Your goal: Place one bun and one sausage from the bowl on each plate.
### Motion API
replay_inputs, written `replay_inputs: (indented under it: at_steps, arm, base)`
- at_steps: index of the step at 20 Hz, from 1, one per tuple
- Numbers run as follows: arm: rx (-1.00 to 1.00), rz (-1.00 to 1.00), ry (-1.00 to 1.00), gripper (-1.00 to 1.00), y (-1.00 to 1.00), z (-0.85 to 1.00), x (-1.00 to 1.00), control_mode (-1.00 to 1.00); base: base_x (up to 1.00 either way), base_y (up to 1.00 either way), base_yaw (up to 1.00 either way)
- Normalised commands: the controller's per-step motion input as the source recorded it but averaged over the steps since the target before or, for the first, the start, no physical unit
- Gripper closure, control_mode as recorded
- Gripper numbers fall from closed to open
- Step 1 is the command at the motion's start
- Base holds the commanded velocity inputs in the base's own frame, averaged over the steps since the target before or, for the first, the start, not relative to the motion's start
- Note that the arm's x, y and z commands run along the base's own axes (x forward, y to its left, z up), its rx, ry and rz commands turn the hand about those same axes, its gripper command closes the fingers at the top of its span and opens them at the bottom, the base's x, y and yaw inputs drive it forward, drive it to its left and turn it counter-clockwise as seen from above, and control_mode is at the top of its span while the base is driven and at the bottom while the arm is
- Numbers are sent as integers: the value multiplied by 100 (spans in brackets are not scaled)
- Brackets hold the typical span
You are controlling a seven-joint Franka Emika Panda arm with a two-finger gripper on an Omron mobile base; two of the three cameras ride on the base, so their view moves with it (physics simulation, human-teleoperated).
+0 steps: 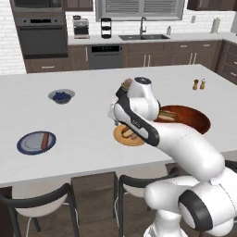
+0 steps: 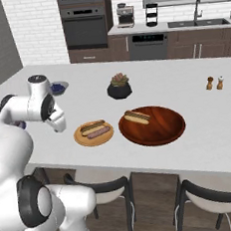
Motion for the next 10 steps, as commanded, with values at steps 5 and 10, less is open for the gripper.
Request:
replay_inputs:
  at_steps: [5, 10]
  arm:
    - [-2, -63, 29, -100, -80, 23, 50, -100]
    - [0, -31, 21, -100, -99, 2, 76, -100]
  base:
    - [0, 0, 0]
    - [0, 0, 0]
